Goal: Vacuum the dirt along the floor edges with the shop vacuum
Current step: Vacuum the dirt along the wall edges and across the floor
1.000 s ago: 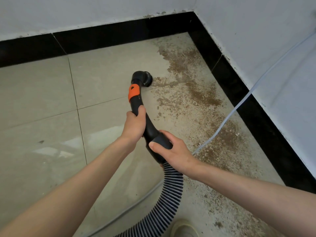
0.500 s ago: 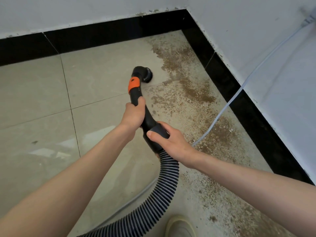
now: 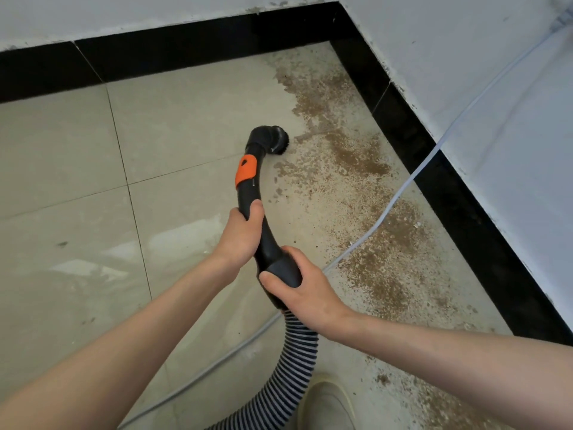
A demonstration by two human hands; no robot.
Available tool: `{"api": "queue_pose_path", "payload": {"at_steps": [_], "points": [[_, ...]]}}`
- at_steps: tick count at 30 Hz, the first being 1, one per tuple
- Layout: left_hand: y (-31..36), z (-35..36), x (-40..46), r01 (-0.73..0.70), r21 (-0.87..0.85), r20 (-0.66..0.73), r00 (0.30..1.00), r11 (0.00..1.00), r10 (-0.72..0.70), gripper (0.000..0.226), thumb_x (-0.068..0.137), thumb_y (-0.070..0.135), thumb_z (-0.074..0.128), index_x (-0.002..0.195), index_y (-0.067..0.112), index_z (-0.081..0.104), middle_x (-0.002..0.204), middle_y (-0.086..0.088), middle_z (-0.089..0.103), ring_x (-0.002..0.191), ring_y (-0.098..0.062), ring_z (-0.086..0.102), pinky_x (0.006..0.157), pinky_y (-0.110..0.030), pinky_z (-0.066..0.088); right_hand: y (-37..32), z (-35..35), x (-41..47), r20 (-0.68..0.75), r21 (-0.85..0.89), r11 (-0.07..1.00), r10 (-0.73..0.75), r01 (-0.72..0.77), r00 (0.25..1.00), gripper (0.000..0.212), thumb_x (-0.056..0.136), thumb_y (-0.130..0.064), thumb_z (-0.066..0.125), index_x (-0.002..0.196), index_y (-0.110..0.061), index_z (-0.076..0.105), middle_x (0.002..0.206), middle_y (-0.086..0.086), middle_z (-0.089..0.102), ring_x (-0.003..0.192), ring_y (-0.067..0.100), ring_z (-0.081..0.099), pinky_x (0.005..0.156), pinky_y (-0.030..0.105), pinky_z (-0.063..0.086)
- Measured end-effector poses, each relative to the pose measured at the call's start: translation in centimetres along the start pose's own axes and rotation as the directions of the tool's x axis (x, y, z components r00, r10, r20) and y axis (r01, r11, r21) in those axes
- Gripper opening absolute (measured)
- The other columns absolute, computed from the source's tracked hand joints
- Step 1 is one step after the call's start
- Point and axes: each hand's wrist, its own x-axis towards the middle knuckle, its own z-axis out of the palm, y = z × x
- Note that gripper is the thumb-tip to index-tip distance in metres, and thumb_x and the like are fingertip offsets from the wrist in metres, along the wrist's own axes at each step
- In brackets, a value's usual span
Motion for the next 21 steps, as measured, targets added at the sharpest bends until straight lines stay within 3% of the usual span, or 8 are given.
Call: {"api": "queue_pose_path", "payload": {"at_steps": [10,14,21], "points": [[3.8,2.4,4.3,-0.044,0.068,0.082,0.996,0.997,0.039,0.048,0.098,0.043,0.034,0.122,0.003,0.044,0.087,-0.002,0.050,0.083,-0.021,0.051,0.074,-0.030,0.042,-1.0,-2.5,3.5,-0.098,0.024,0.999,-0.024,0.027,0.995,0.021,0.090,-0.031,0.064,0.108,-0.024,0.056,0.097,0.001,0.065,0.090,0.016,0.062,0.077,0.029,0.051],[4.8,2.7,6.3,-0.068,0.092,0.078,0.995,0.993,0.061,0.053,0.097,0.048,0.035,0.121,0.002,0.048,0.093,-0.005,0.053,0.083,-0.022,0.052,0.074,-0.031,0.042,-1.8,-3.1,5.3,-0.099,0.061,0.997,-0.034,0.040,0.994,0.016,0.091,-0.031,0.063,0.104,-0.029,0.053,0.095,-0.003,0.062,0.086,0.011,0.060,0.071,0.020,0.049],[6.7,1.7,10.6,-0.090,0.123,-0.012,0.996,0.988,0.092,0.055,0.098,0.049,0.033,0.120,0.001,0.049,0.094,-0.006,0.054,0.080,-0.021,0.051,0.069,-0.029,0.038,-3.3,-2.6,11.0,-0.099,0.097,0.993,-0.053,0.062,0.994,0.018,0.089,-0.031,0.066,0.102,-0.025,0.055,0.088,-0.003,0.062,0.082,0.017,0.061,0.077,0.038,0.053]]}}
